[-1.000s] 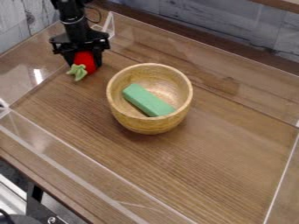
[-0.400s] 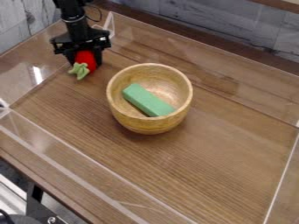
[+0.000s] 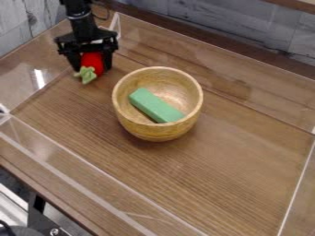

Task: Move the red fruit to the left side of the table

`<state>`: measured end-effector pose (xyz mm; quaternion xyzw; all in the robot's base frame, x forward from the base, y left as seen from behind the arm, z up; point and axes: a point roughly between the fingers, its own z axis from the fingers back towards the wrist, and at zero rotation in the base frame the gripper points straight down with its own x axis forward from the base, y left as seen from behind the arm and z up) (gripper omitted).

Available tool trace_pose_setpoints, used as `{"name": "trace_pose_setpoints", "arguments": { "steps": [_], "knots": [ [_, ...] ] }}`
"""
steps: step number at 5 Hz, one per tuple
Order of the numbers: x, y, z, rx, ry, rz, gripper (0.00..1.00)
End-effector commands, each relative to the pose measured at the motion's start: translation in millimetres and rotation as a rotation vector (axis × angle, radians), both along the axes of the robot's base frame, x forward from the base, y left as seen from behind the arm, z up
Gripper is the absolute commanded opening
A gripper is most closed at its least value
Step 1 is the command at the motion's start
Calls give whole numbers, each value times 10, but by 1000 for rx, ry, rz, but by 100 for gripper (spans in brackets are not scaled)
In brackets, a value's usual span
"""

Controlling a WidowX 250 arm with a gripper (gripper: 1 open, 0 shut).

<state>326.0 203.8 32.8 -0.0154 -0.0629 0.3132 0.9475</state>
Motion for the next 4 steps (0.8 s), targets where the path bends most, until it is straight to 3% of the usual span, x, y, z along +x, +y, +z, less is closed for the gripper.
{"name": "trace_pose_setpoints", "arguments": {
  "steps": [1, 3, 4],
  "knots": [
    [126, 68, 364, 37, -86, 7, 100],
    [174, 42, 560, 26, -124, 22, 100],
    [262, -3, 738, 20, -141, -25, 100]
  ]
}}
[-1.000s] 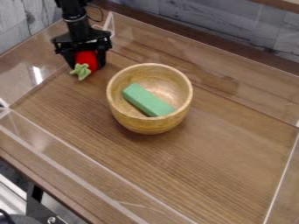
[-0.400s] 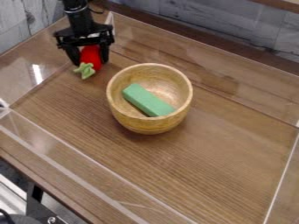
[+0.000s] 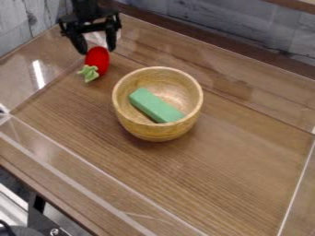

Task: Move the red fruit to the left side of the table

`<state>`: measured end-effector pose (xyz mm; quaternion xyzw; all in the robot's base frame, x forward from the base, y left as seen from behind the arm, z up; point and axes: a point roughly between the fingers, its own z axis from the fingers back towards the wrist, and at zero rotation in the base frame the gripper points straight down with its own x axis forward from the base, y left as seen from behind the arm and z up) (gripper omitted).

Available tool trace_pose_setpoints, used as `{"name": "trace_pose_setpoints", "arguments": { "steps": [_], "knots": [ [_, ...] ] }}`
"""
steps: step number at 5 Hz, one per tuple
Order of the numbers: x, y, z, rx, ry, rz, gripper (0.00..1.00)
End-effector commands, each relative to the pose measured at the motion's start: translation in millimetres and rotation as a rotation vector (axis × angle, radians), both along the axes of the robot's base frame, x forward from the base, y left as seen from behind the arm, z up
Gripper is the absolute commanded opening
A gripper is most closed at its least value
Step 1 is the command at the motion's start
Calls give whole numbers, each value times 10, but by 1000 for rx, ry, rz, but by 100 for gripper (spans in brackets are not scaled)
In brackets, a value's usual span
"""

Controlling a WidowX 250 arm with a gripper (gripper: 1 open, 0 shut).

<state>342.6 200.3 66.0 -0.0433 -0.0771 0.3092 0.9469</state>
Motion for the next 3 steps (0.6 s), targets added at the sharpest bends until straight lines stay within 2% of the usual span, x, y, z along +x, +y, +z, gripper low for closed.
{"name": "trace_pose_setpoints", "arguments": {
  "steps": [1, 2, 3],
  "knots": [
    [193, -59, 609, 50, -119, -64, 100],
    [204, -152, 676, 52, -129, -2, 100],
    [245, -214, 624, 60, -124, 62, 100]
  ]
}}
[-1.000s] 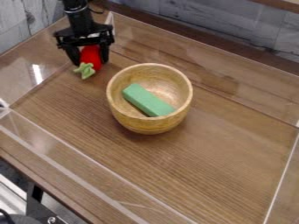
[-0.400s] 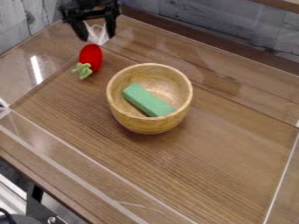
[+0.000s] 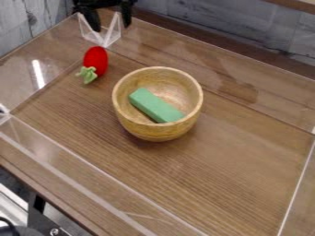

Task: Move the red fruit to the left side of the table

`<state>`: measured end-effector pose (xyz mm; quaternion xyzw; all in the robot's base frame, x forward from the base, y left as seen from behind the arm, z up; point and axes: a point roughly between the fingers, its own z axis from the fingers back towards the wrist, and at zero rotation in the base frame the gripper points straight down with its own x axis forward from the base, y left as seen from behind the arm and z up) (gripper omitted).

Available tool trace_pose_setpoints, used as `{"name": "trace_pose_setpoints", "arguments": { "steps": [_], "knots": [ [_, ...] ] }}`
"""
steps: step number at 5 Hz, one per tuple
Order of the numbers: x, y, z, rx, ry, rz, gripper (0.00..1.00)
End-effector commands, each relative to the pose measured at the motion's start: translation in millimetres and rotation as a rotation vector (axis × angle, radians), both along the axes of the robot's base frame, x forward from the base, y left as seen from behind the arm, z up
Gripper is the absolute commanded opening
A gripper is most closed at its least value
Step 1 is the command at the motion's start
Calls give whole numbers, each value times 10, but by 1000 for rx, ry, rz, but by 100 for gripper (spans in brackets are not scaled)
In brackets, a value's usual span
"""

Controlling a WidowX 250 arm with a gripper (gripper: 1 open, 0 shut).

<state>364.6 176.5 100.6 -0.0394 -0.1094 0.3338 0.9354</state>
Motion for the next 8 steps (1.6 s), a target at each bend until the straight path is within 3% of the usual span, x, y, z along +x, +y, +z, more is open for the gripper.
{"name": "trace_pose_setpoints", "arguments": {
  "steps": [1, 3, 4, 5, 6, 8],
  "knots": [
    [55, 102, 146, 49, -59, -62, 0],
    [96, 304, -39, 62, -52, -197, 0],
    [101, 391, -96, 65, -47, -268, 100],
    [54, 413, -193, 67, -38, -247, 100],
    [-6, 395, -176, 64, -49, -224, 100],
    [-68, 413, 126, 53, -88, -197, 100]
  ]
}}
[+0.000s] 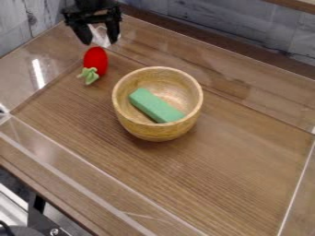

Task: Move the red fruit to the left side of the table

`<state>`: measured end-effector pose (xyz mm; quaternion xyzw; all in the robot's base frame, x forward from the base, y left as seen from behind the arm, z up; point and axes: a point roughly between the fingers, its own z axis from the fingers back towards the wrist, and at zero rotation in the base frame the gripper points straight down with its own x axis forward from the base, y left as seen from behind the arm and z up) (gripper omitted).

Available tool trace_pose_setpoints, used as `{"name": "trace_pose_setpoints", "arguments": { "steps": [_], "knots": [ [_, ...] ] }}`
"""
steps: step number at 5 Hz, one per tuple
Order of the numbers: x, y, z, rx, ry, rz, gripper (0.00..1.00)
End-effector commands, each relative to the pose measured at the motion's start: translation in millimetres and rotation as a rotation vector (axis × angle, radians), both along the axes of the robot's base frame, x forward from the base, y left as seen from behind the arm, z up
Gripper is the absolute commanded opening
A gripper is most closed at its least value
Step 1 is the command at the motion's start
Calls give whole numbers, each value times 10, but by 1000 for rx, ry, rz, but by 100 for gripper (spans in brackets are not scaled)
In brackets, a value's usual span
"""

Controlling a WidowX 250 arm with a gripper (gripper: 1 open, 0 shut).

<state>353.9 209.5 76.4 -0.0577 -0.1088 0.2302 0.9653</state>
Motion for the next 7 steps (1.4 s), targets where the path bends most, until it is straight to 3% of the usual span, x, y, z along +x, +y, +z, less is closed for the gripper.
{"name": "trace_pose_setpoints", "arguments": {
  "steps": [1, 3, 5, 7],
  "knots": [
    [-13, -31, 501, 47, -96, -13, 100],
    [-100, -2, 678, 51, -116, -70, 100],
    [-248, 37, 712, 65, -154, -95, 100],
    [-224, 48, 935, 64, -161, -74, 100]
  ]
}}
